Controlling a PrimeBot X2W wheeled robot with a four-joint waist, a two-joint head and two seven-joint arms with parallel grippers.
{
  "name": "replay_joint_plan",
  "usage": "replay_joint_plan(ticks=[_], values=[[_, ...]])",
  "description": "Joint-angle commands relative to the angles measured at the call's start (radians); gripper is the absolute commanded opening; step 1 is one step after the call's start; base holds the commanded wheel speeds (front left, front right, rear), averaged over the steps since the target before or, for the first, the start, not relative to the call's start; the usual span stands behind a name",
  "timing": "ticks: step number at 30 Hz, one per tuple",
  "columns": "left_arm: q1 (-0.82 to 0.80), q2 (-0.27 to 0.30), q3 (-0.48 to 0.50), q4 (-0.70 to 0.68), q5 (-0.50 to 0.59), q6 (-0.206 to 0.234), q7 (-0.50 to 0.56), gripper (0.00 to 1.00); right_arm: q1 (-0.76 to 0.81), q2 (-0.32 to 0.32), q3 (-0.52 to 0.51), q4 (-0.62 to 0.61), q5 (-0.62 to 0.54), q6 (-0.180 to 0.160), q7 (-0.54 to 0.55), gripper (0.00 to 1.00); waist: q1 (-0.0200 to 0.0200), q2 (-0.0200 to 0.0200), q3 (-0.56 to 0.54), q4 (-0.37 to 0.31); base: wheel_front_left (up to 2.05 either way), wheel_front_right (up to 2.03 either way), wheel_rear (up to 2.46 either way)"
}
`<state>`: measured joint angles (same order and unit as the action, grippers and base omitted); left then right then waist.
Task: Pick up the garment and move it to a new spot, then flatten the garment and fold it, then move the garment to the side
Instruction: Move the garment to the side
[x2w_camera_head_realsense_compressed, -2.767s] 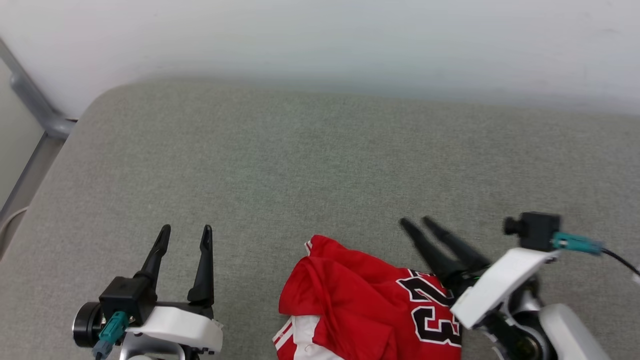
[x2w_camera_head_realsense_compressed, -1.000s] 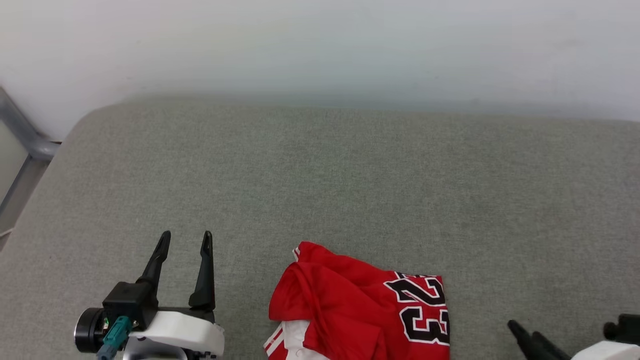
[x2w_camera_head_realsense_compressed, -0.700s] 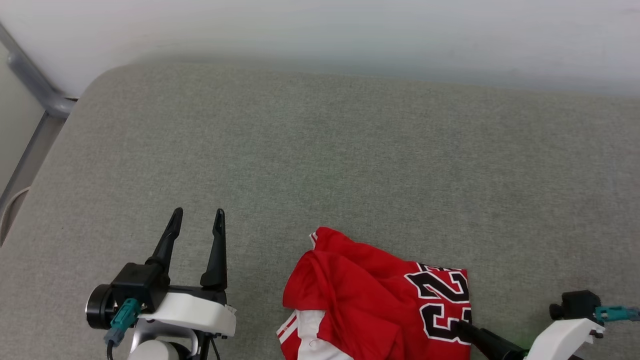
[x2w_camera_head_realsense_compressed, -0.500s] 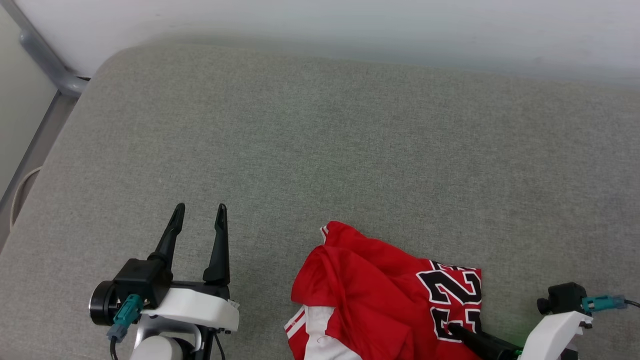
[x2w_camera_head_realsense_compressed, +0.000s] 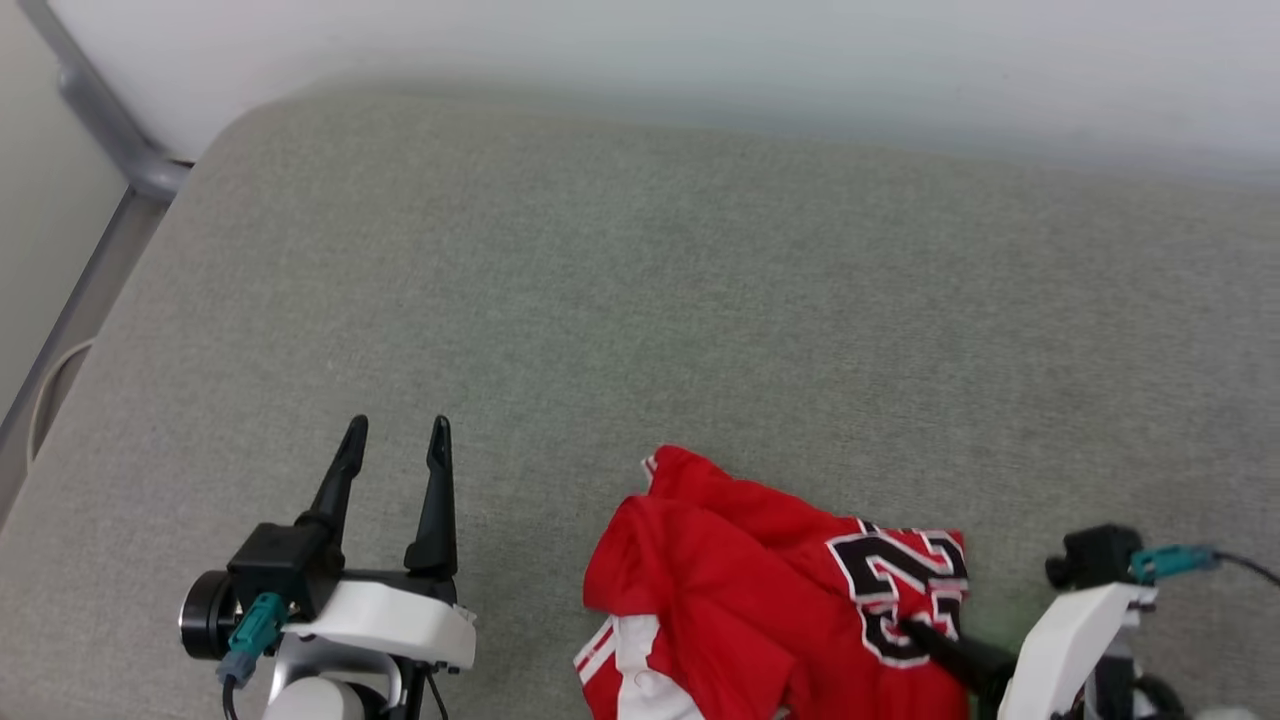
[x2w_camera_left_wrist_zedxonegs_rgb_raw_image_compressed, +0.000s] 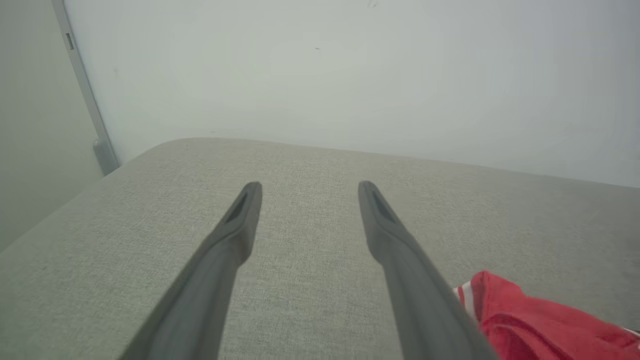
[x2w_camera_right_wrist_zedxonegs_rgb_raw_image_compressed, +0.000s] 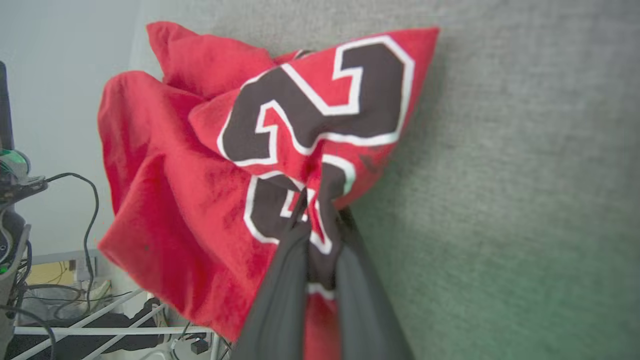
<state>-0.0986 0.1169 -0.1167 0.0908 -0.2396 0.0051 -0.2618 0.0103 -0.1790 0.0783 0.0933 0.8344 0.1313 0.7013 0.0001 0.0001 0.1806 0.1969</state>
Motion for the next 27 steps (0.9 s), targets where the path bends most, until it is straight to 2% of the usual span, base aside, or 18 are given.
replay_joint_plan(ticks=[1,8,13,21,27], values=[[0.023,-0.007,0.017,0.001,0.016,-0.014,-0.004,1.0,-0.035,-0.046,0.02,-0.083,-0.032,-0.001,-0.012,0.0,-0.0001,-0.0001,-0.046,-0.048,0.0,0.0,0.0],[0.026,-0.014,0.04,-0.02,0.031,-0.03,-0.003,1.0,-0.083,-0.146,0.053,-0.212,-0.121,-0.001,0.04,0.0,-0.0001,-0.0001,-0.062,-0.173,0.0,0.0,0.0],[0.025,-0.02,0.05,-0.048,0.046,-0.035,-0.003,1.0,-0.124,-0.214,0.057,-0.237,-0.174,-0.001,0.091,0.0,-0.0001,-0.0001,-0.041,-0.293,0.0,0.0,0.0],[-0.025,-0.005,0.046,-0.112,0.082,-0.049,-0.003,1.0,-0.245,-0.293,0.029,-0.133,-0.288,-0.001,0.029,0.0,-0.0001,-0.0001,0.076,-0.464,0.0,0.0,0.0],[-0.088,0.024,0.018,-0.156,0.111,-0.068,0.008,1.0,-0.365,-0.314,0.005,0.006,-0.334,-0.001,-0.091,0.0,-0.0001,-0.0001,0.181,-0.527,0.0,0.0,0.0]])
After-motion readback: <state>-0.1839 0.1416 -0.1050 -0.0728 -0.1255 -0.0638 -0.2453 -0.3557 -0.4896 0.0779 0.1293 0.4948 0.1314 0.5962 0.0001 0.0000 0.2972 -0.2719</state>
